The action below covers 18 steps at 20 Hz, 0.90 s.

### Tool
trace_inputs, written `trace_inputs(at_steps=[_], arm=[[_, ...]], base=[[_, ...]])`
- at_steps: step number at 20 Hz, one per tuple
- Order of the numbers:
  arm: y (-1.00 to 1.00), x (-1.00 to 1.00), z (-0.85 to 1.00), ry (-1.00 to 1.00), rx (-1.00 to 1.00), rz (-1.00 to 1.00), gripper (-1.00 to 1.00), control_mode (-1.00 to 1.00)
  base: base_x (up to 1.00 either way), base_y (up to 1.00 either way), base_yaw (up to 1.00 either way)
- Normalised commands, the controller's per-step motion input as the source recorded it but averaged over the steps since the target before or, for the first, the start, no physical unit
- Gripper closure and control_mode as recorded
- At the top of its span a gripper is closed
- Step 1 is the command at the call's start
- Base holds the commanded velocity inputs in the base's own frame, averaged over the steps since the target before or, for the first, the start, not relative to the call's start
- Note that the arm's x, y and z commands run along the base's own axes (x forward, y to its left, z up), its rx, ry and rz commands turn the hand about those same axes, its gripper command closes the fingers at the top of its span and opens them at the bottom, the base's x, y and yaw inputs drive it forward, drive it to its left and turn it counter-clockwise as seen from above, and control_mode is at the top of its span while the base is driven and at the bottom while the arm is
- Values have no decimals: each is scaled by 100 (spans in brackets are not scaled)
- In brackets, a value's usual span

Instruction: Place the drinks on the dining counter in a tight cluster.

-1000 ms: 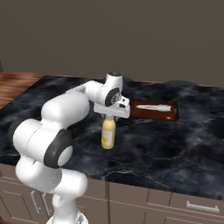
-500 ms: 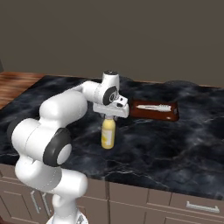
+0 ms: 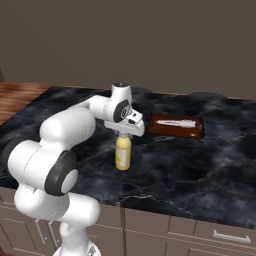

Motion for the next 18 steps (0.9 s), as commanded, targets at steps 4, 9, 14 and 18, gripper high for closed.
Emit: trace_inputs(at_steps=[4,9,14,18], arm=[[6,-1,5,0,0,-2,-100,-100],[9,-10,12,0,0,0,-100,-100],[18,-16,9,0,-1,0,-100,-100],[21,-29,0,0,0,0,-100,-100]], base=[[0,0,0],[0,0,0],[0,0,0],[0,0,0]])
